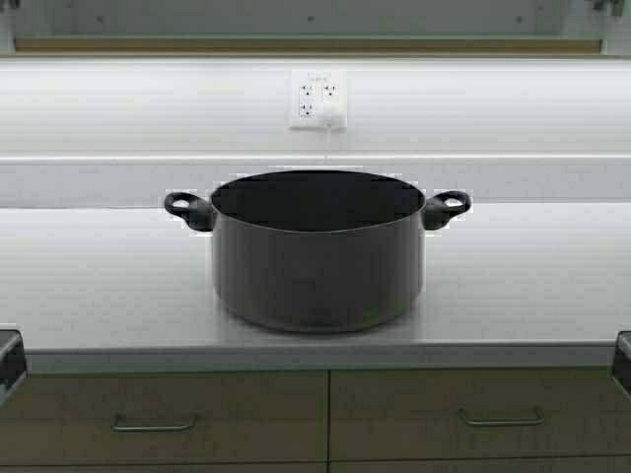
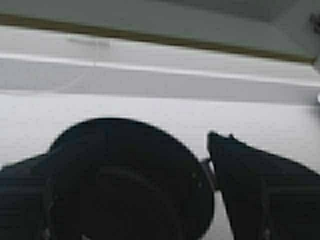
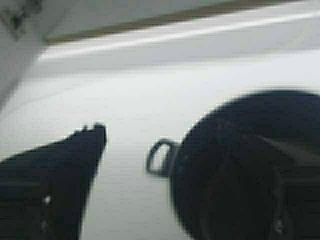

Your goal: Open the cabinet, put the pot inside, then close it

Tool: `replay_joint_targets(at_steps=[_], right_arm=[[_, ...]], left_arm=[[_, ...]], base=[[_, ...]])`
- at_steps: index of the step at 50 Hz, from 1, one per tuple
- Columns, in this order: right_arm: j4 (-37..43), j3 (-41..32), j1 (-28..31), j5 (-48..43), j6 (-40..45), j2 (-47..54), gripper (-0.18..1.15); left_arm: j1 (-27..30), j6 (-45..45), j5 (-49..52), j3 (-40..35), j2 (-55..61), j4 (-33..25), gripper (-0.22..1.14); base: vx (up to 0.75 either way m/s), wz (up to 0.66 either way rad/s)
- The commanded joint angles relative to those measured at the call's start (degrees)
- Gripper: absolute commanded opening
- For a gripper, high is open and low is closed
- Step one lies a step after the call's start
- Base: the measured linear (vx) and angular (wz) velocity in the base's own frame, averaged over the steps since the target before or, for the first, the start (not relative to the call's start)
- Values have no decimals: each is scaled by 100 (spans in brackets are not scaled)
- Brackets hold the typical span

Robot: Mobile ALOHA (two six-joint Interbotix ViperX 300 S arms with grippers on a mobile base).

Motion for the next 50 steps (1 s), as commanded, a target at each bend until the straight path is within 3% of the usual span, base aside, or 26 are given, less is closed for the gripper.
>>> replay_joint_targets(at_steps=[1, 8, 20, 27, 38, 50], right_arm=[[229, 598, 158, -1547, 905, 387, 98], [-149, 1327, 158, -2452, 2188, 914, 98], [-325, 1942, -211, -3647, 3709, 1881, 98], [-1310, 2004, -756, -4315, 4948, 3067, 98], [-2435, 1934, -1292, -6161, 6715, 4860, 98], [-2654, 1811, -1468, -6979, 6996, 5933, 98]], left_arm=[[-26, -1081, -1389, 650, 290, 35, 96], [-26, -2294, -2268, 1090, 1046, 536, 96], [-18, -3551, -3911, 633, 3586, 835, 95], [-18, -4869, -4948, 431, 5247, 1011, 95], [105, -7269, -6926, 88, 7374, 1239, 95], [272, -7532, -7198, -316, 8007, 1617, 95]], base=[[1, 2], [1, 3], [2, 6], [2, 6], [3, 2], [12, -3]])
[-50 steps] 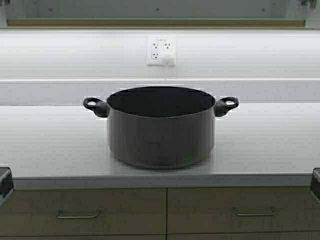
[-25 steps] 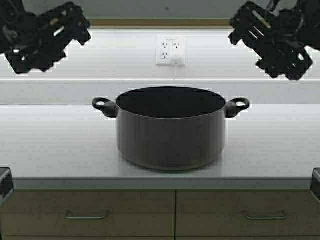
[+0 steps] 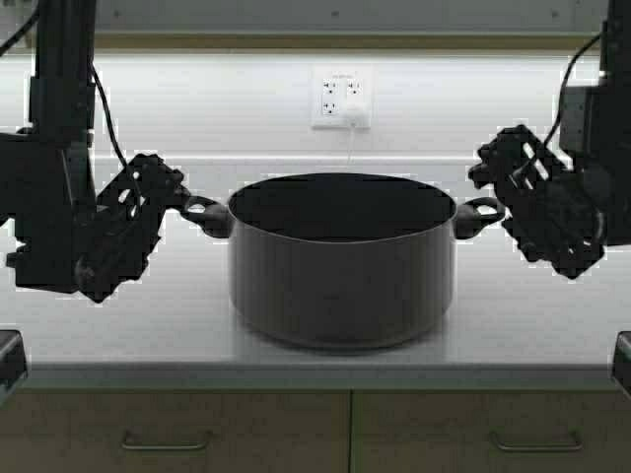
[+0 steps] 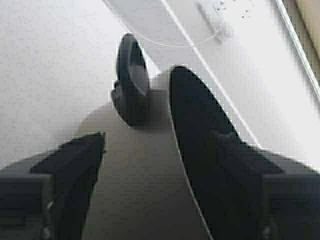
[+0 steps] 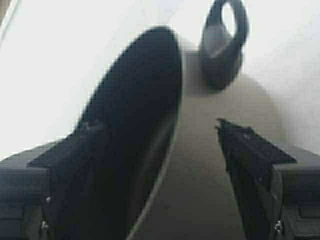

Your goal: Open the cabinet, put the pot inside, then close it

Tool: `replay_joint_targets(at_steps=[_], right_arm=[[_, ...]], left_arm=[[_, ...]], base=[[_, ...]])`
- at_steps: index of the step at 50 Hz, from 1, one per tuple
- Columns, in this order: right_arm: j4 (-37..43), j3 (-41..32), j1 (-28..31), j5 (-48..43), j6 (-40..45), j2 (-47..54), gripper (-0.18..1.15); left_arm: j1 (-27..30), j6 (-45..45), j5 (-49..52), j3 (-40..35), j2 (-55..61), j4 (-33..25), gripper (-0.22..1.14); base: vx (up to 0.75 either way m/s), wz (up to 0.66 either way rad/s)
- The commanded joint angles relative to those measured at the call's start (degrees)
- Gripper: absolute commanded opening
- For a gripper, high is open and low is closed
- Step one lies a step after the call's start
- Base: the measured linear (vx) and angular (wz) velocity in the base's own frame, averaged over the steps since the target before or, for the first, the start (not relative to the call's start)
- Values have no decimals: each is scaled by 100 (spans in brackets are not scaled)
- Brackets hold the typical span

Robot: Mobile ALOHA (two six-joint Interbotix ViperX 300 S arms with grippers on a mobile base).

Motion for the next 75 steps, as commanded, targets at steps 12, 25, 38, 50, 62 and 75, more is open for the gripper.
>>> replay_joint_targets(at_steps=[12, 25, 38, 50, 62, 75], right_arm=[[-105, -255, -53, -844, 316, 826, 98], [0, -1046, -114, -958, 483, 1345, 98], [-123, -2048, -571, -984, 527, 1723, 98], [-457, -2821, -861, -976, 914, 2127, 98], [-475, -3208, -949, -984, 1433, 2417, 97], [-563, -3463, -958, -984, 1573, 2496, 97]], left_arm=[[44, -26, -105, -193, 79, 79, 95], [580, -44, 9, -1046, 475, 633, 95], [940, -360, 211, -2101, 1002, 1002, 95], [993, -835, 325, -2821, 1380, 1020, 95], [1011, -1020, 352, -3076, 1468, 1020, 95], [1072, -1037, 352, -3094, 1477, 984, 95]], base=[[8, -6], [1, 0], [0, 0], [0, 0], [0, 0], [0, 0]])
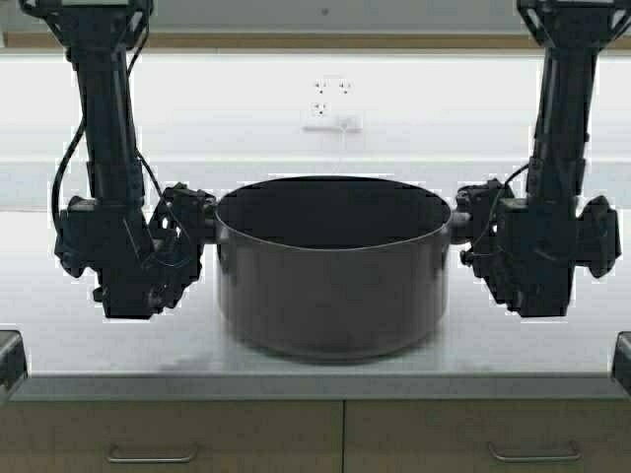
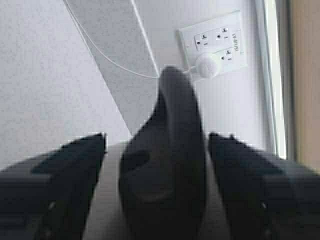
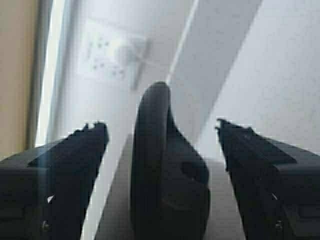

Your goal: Open the cabinet, put the pot inside, then close it

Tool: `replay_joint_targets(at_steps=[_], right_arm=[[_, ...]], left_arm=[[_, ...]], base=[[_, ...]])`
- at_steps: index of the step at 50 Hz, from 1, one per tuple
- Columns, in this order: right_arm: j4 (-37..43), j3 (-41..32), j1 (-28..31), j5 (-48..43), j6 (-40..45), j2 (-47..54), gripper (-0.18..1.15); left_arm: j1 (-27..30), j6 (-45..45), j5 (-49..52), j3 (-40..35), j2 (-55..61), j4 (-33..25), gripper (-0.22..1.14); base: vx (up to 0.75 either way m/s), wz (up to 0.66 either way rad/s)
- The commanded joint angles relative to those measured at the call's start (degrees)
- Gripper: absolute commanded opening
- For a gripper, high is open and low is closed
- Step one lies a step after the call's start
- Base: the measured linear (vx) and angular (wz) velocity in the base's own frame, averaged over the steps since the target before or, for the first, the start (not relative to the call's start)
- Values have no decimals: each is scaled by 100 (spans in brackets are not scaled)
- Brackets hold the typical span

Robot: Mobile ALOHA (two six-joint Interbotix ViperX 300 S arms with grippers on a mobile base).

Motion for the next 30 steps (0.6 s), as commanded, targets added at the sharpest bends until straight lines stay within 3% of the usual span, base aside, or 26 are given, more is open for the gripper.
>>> replay_joint_targets(at_steps=[1, 16, 21, 25, 30], right_arm=[[-44, -88, -18, -53, 35, -105, 97], [-44, -246, -26, -44, 246, 44, 97], [-44, -272, -26, -44, 272, 70, 90], [-79, -255, -26, -44, 281, 70, 63], [-237, -264, -26, -53, 255, 70, -2]], left_arm=[[35, -9, -18, -62, -123, -18, 95], [88, -97, -9, -97, -88, -9, 95], [88, -114, -9, -88, -79, 35, 90], [88, -123, -9, -105, -70, 167, 69], [88, -123, -9, -114, -88, 343, 9]], base=[[0, 0], [0, 0], [0, 0], [0, 0], [0, 0]])
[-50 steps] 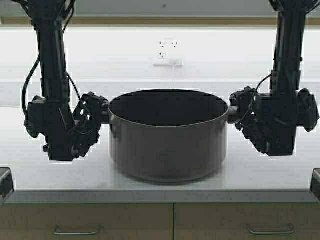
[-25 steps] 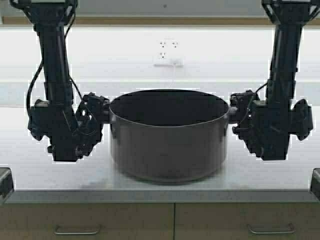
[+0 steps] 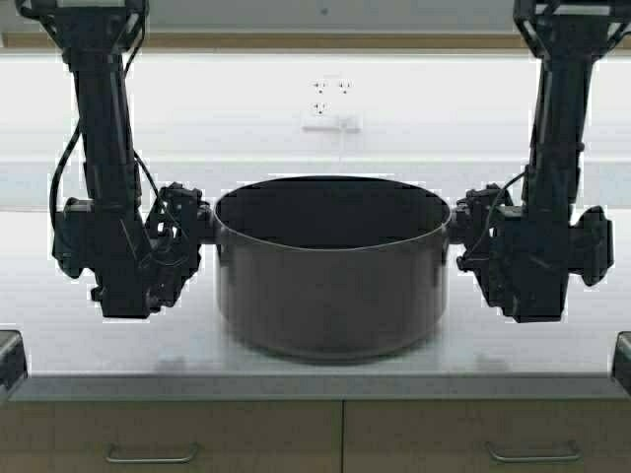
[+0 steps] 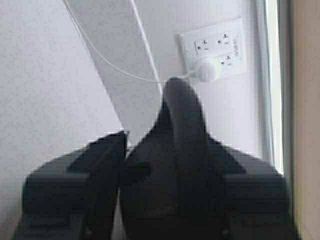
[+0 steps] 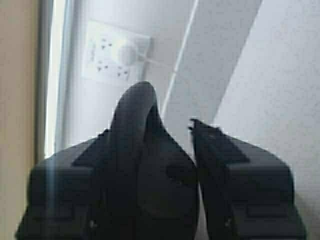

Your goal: Open the cabinet, put the pot inside, then close it

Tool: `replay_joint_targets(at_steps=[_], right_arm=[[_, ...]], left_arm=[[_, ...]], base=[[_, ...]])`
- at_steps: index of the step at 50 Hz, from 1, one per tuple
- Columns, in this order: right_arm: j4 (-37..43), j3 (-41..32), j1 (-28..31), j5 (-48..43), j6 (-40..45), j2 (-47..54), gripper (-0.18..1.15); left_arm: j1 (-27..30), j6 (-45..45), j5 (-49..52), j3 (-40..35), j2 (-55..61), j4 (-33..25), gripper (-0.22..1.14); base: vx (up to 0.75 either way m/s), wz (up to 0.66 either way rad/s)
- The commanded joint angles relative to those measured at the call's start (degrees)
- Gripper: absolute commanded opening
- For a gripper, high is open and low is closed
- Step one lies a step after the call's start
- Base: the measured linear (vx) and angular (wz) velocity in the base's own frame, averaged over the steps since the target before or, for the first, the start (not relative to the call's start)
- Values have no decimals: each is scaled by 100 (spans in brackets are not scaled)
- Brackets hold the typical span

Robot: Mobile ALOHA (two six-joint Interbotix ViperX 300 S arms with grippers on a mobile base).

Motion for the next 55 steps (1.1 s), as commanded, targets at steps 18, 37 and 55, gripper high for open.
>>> replay_joint_targets(at_steps=[18, 37, 55], right_arm=[[-536, 475, 0, -290, 26, -826, 7], [-712, 2232, 149, -527, 18, -2663, 7], [-694, 3111, 396, -237, -9, -4263, 8]], left_arm=[[-79, 70, -211, 659, -826, 176, 2], [-272, 448, -501, 2294, -2593, 97, 3], [-791, 782, 44, 3190, -4474, -369, 3]], base=[[0, 0], [0, 0], [0, 0]])
